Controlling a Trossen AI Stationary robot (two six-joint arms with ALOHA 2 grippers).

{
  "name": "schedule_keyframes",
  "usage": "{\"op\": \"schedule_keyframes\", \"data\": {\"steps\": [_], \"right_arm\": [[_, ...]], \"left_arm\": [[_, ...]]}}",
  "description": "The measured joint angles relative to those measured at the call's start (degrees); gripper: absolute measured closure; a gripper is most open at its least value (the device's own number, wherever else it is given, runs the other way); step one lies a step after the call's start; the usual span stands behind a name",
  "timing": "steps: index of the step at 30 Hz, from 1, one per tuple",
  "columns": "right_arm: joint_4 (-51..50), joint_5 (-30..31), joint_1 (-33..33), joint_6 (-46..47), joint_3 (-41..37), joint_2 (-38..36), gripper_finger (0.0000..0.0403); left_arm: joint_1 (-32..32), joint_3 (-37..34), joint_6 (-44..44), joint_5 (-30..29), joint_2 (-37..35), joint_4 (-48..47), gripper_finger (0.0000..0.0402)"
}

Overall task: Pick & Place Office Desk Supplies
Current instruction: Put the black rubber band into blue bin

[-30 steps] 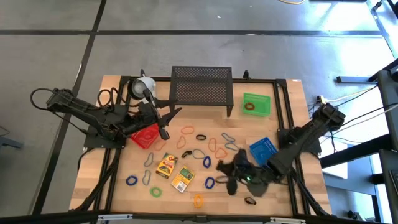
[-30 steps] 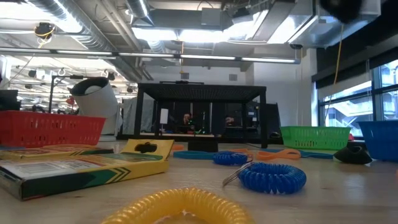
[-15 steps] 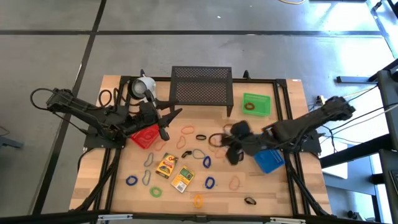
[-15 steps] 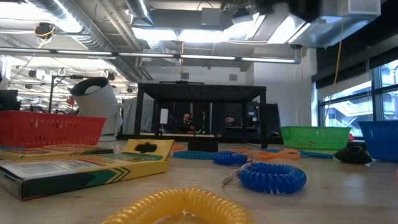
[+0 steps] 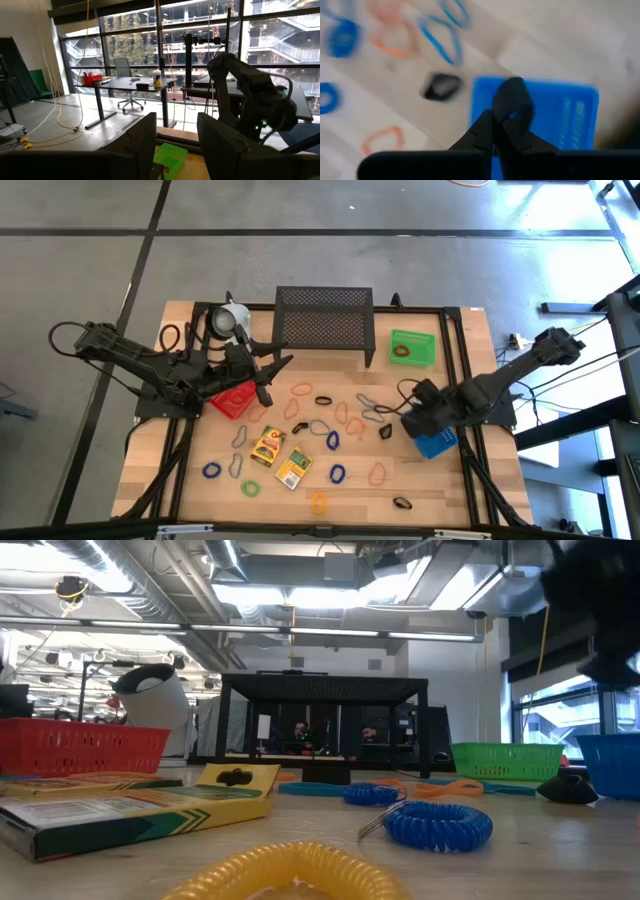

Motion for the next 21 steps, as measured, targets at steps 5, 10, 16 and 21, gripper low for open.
{"op": "schedule_keyframes", "data": {"steps": [5, 10, 16, 21], "right_arm": [[7.5, -5.1, 0.9, 2.5, -7.4, 0.0, 0.0389], [11.4, -6.1, 1.0, 0.9, -10.0, 0.0, 0.0389], [10.3, -7.3, 1.0, 0.7, -10.3, 0.0, 0.0369], [10.2, -7.5, 1.0, -1.3, -10.3, 0.0, 0.0326]], "left_arm": [[0.0, 0.0, 0.0, 0.0, 0.0, 0.2, 0.0265], [0.0, 0.0, -2.7, 0.0, 0.0, 0.2, 0.0265], [0.0, 0.0, -4.0, 0.0, 0.0, 0.2, 0.0265], [0.0, 0.0, -4.0, 0.0, 0.0, 0.2, 0.0265]]}}
